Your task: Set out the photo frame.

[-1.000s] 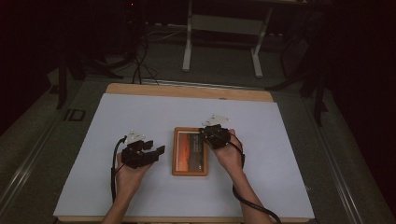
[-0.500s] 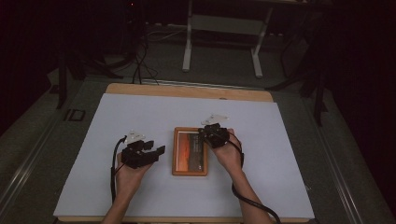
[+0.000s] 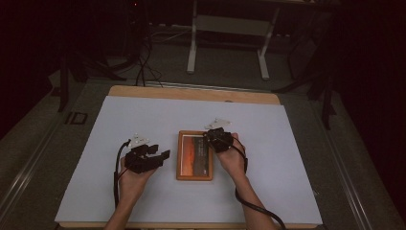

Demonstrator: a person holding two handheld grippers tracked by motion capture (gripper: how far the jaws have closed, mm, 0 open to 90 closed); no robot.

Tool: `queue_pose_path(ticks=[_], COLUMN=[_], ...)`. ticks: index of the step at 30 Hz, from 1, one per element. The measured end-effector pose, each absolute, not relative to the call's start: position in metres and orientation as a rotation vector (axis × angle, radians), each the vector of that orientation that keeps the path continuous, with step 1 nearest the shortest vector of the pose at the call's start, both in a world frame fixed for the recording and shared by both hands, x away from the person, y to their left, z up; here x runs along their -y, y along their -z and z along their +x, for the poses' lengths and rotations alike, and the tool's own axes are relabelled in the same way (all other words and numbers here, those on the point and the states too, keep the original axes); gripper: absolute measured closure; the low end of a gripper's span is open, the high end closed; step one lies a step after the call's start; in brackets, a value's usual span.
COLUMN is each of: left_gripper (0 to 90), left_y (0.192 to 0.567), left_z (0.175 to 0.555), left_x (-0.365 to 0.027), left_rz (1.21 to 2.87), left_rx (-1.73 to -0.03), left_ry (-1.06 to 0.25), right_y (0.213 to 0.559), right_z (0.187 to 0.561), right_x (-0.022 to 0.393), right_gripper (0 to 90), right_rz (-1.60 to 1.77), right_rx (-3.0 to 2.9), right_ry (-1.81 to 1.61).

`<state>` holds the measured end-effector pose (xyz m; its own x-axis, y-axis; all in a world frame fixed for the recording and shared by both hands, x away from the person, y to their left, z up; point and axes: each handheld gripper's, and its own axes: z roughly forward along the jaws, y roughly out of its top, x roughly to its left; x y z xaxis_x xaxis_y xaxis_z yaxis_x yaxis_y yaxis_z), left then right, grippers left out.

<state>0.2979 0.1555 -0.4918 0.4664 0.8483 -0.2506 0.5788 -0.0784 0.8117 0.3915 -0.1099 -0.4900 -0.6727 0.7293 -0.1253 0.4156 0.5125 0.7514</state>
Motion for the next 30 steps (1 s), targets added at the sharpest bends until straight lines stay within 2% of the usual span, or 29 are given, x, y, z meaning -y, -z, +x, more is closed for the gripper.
queue_pose_path(ticks=[15,30], left_gripper=[43.1,39.4], left_y=[0.492,0.486], left_z=[0.298,0.295], left_x=[-0.154,-0.148], left_rz=[1.778,1.764], left_rx=[-1.216,-1.159], left_ry=[-0.354,-0.307], right_y=[0.493,0.510], right_z=[0.397,0.404], right_x=[0.121,0.137], right_gripper=[90.0,90.0], right_rz=[1.001,1.100], right_rx=[-2.330,-2.341], right_ry=[-0.974,-0.947])
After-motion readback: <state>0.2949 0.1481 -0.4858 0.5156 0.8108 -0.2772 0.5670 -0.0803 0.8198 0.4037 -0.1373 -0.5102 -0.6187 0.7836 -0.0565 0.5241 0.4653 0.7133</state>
